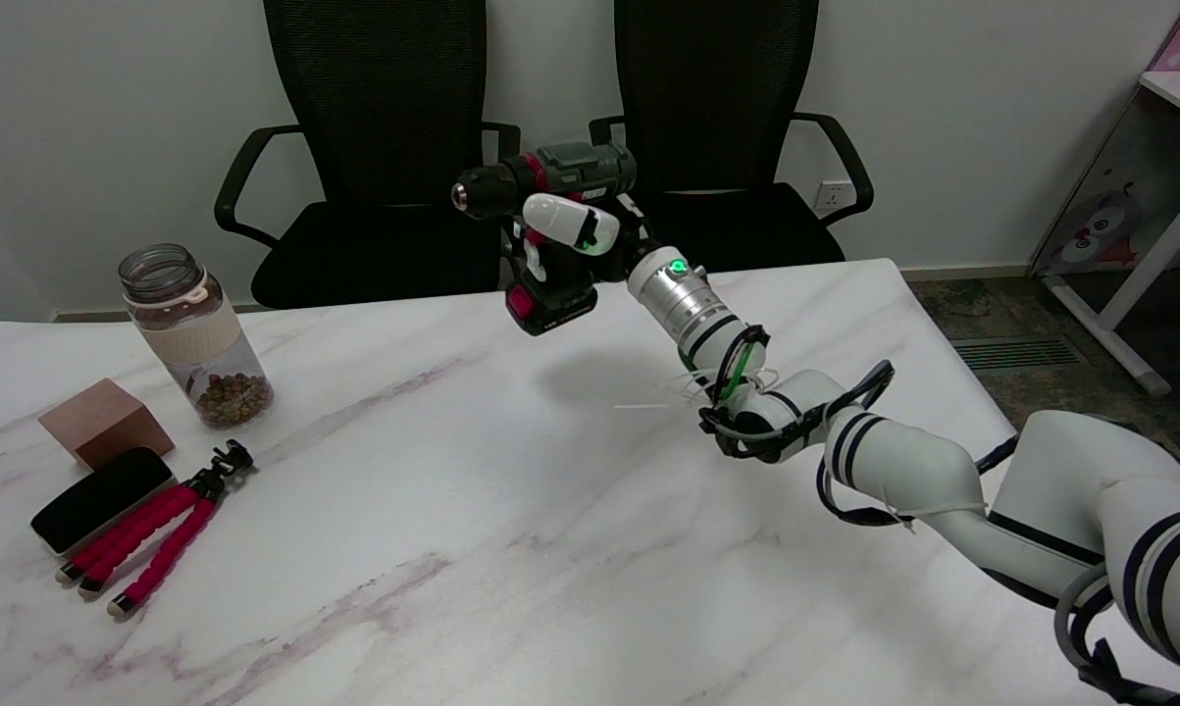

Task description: Pick up the power screwdriver.

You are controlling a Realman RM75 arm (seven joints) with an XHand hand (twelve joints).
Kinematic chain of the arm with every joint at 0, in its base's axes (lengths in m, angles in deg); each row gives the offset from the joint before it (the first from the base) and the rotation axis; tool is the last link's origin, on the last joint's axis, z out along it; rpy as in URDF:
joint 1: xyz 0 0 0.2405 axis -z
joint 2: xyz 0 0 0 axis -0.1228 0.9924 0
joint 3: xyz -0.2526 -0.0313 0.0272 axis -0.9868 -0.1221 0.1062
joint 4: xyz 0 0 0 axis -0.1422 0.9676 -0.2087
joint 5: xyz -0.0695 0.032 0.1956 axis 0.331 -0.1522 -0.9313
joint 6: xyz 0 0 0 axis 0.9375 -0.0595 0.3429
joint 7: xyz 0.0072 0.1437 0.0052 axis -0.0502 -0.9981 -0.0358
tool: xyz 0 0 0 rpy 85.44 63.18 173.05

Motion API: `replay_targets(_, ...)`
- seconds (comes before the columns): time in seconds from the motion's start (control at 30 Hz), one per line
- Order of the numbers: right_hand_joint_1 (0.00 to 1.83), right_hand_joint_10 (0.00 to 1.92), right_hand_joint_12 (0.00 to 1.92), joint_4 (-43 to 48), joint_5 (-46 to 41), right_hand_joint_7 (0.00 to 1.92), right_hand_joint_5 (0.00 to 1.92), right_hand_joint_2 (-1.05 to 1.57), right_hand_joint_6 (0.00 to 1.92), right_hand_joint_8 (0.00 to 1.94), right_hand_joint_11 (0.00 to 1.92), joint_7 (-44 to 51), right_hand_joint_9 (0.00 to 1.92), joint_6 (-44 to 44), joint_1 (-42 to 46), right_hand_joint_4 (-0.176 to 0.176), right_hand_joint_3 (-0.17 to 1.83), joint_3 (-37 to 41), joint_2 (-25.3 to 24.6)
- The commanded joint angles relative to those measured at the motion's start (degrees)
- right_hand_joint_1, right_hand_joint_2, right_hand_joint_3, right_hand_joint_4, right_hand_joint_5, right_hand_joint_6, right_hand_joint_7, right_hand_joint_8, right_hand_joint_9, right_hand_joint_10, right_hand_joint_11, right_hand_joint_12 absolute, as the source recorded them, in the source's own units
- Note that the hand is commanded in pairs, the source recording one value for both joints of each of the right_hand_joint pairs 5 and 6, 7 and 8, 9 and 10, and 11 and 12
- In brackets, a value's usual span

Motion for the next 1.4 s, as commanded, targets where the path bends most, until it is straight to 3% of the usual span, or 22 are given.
replay_targets(0.03,1.17,1.86,1.78,-0.82,-0.3,1.27,1.27,0.34,1.27,1.27,1.78,-0.11,1.86,0.9,-0.64,0.019,1.17,0.15,0.49)
replay_targets(0.23,1.14,1.87,1.8,-1.02,-0.37,1.26,1.26,0.34,1.26,1.26,1.8,0.06,1.87,0.9,-0.72,0.019,1.22,0.15,0.58)
replay_targets(0.33,1.12,1.86,1.79,-1.37,-0.37,1.15,1.15,0.2,1.15,1.15,1.79,0.06,1.86,0.99,-0.89,0.007,1.18,0.15,0.66)
replay_targets(0.37,1.12,1.86,1.79,-1.46,-0.37,1.03,1.03,0.13,1.03,1.03,1.79,0.06,1.86,1.01,-0.9,-0.016,1.12,0.15,0.67)
replay_targets(0.4,1.13,1.86,1.78,-1.55,-0.37,0.85,0.85,0.06,0.85,0.85,1.78,0.06,1.86,1.12,-0.9,-0.061,1.04,0.15,0.67)
replay_targets(0.5,1.17,1.86,1.74,-1.62,-0.37,0.65,0.65,0.13,0.65,0.65,1.74,0.06,1.86,1.43,-0.9,-0.11,0.97,0.15,0.69)
replay_targets(0.53,1.2,1.86,1.73,-1.62,-0.37,0.61,0.61,0.17,0.61,0.61,1.73,0.06,1.86,1.43,-0.9,-0.071,0.96,0.15,0.76)
replay_targets(0.57,1.23,1.85,1.72,-1.64,-0.37,0.55,0.55,0.23,0.55,0.55,1.72,0.06,1.85,1.43,-0.9,-0.062,0.9,0.15,0.76)
replay_targets(0.63,1.28,1.86,1.69,-1.7,-0.37,0.46,0.46,0.35,0.46,0.46,1.69,0.06,1.86,1.43,-0.9,-0.036,0.99,0.15,0.76)
replay_targets(0.73,1.34,1.87,1.68,-1.72,-0.39,0.39,0.39,0.56,0.39,0.39,1.68,-0.17,1.87,1.38,-0.9,-0.024,1.03,0.15,0.76)
replay_targets(0.8,1.34,1.87,1.69,-1.89,-0.88,0.38,0.38,0.6,0.38,0.38,1.69,-0.38,1.87,1.08,-0.9,-0.016,1.03,0.06,0.76)
replay_targets(0.9,1.31,1.88,1.73,-2.22,-0.9,0.37,0.37,0.61,0.37,0.37,1.73,-0.38,1.88,0.99,-0.73,-0.014,1.2,0.06,0.76)
replay_targets(0.97,1.28,1.89,1.74,-2.43,-0.9,0.51,0.51,0.6,0.51,0.51,1.74,-0.38,1.89,0.99,-0.51,0.017,1.19,0.06,0.76)
replay_targets(1.1,1.26,1.91,1.77,-2.93,-0.9,1.33,1.33,0.73,1.33,1.33,1.77,-0.38,1.91,0.81,0.55,0.01,1.1,-0.05,0.93)
replay_targets(1.2,1.2,1.92,1.81,-3.11,-0.99,1.7,1.7,0.96,1.7,1.7,1.81,-0.38,1.92,0.81,2.05,0.028,0.98,-0.2,1.11)
replay_targets(1.4,1.16,1.92,1.84,-3.94,-1.88,1.83,1.83,1.03,1.83,1.83,1.84,-0.33,1.92,0.81,5.27,0.034,0.92,0.06,1.63)
